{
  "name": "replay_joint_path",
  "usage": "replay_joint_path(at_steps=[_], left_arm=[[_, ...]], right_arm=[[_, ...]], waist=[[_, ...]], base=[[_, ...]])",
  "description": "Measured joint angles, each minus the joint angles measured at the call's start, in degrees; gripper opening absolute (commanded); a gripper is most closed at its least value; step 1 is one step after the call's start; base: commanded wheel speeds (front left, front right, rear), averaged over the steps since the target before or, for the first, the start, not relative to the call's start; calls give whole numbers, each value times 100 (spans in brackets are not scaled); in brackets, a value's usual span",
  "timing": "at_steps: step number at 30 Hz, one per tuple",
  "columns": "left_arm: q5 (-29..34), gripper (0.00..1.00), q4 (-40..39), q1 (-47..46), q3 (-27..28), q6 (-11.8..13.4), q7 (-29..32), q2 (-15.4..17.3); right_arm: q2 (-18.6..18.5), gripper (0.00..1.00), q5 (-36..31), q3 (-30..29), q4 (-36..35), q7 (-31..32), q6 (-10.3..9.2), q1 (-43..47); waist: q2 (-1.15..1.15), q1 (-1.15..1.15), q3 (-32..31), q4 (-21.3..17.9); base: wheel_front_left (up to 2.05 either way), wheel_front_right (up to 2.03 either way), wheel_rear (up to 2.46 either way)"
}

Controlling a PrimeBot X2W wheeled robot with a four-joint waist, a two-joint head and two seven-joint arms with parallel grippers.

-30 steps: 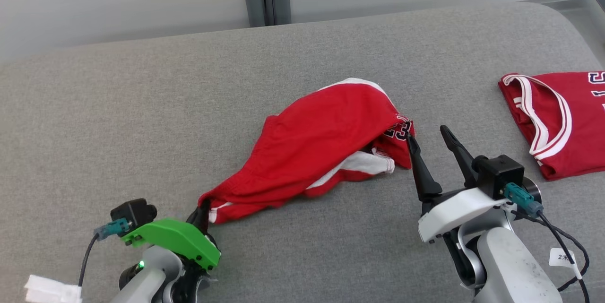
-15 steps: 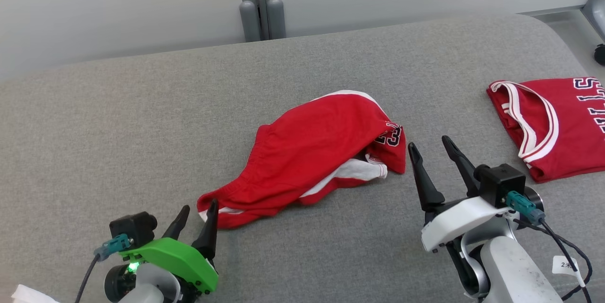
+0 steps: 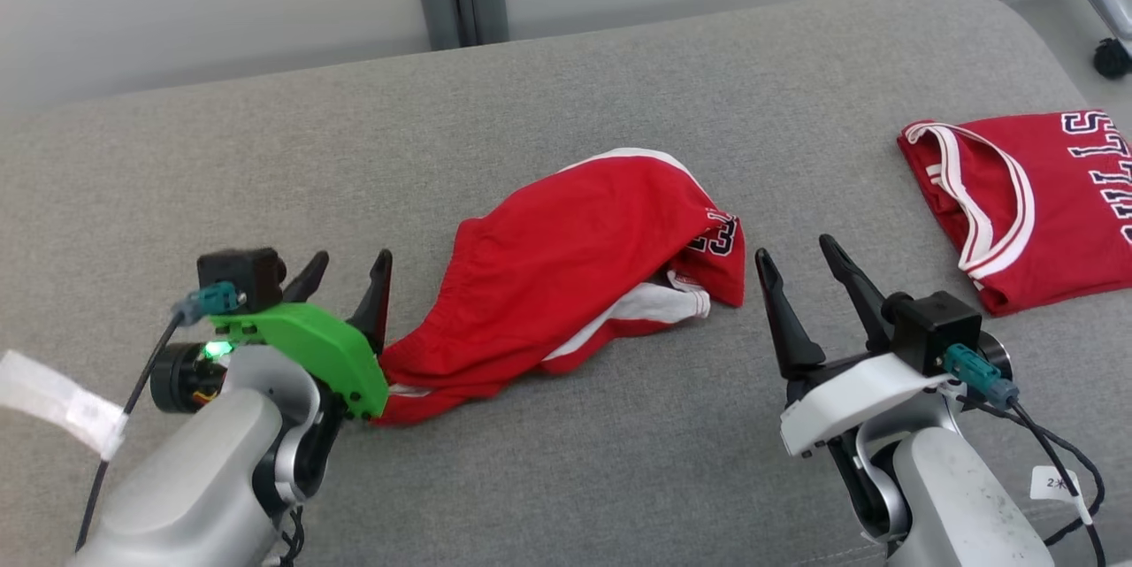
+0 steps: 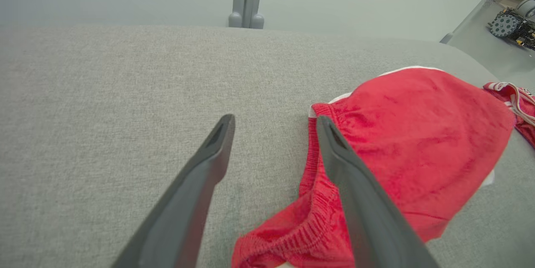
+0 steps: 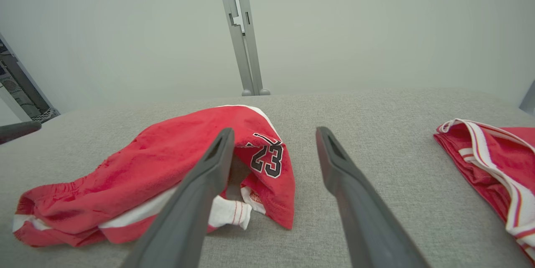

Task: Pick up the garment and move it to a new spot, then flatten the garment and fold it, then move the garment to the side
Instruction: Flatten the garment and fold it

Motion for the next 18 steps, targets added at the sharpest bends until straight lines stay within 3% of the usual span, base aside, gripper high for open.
replay_joint_path(at_steps=[3, 6, 12, 18], left_arm=[[53, 100, 466, -400, -67, 89, 311, -199], [-44, 100, 865, -649, -94, 14, 599, -410], [-185, 100, 1356, -1048, -137, -201, 1038, -613], [-506, 100, 1606, -1176, -30, -215, 1551, -653]], right_arm=[[12, 100, -21, 19, -34, -1, 0, -85], [25, 100, -29, 51, -29, -10, 0, -157], [45, 100, -37, -15, -12, -77, 0, -210], [66, 100, -40, -44, 29, -126, 0, -270]], waist=[[0, 0, 126, -121], [0, 0, 246, -275], [0, 0, 481, -604], [0, 0, 644, -844]], base=[[0, 0, 0], [0, 0, 0], [0, 0, 0], [0, 0, 0]])
